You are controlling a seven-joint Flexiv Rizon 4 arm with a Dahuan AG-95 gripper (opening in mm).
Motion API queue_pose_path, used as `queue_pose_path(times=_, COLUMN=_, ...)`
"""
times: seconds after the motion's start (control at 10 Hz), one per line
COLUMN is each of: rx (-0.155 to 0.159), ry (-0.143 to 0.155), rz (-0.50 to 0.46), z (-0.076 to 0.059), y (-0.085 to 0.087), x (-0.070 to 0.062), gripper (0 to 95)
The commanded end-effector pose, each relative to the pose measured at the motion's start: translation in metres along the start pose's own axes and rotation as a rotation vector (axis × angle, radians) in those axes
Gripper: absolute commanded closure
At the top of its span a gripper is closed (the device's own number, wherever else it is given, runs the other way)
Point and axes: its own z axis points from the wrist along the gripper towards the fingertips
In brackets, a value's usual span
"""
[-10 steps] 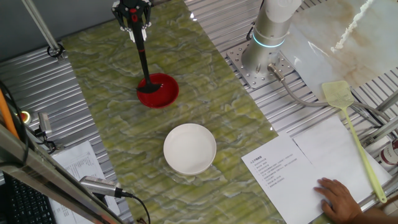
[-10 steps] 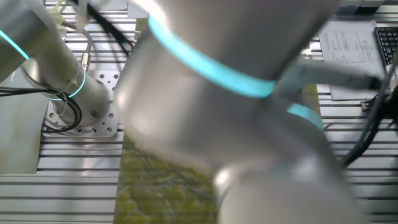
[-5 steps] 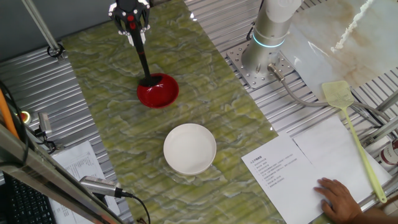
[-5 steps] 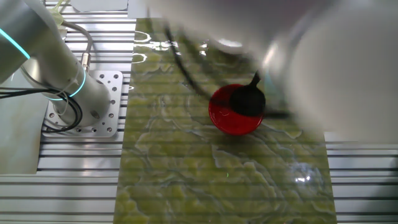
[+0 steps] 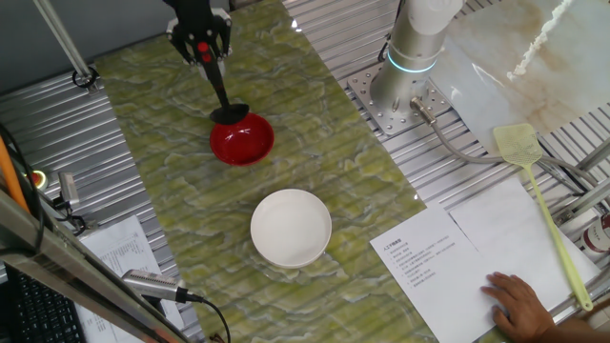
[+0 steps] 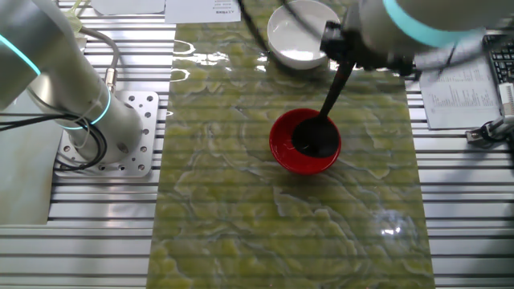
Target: Scoop water with a large spoon from one bowl to another
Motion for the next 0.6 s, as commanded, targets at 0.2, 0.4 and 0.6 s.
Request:
queue_pose_path(times=0.2, rx=0.008, ry=0.122, rz=-0.039, z=0.012, y=0.002, x=-0.014, gripper=95.0)
queue_pose_path(times=0.4, rx=0.008, ry=0.165, rz=-0.047, z=0.019, y=0.004, x=-0.020, gripper=95.0)
queue_pose_path(times=0.6, rx=0.011, ry=0.195, rz=-0.050, z=0.025, y=0.005, x=-0.026, gripper=95.0)
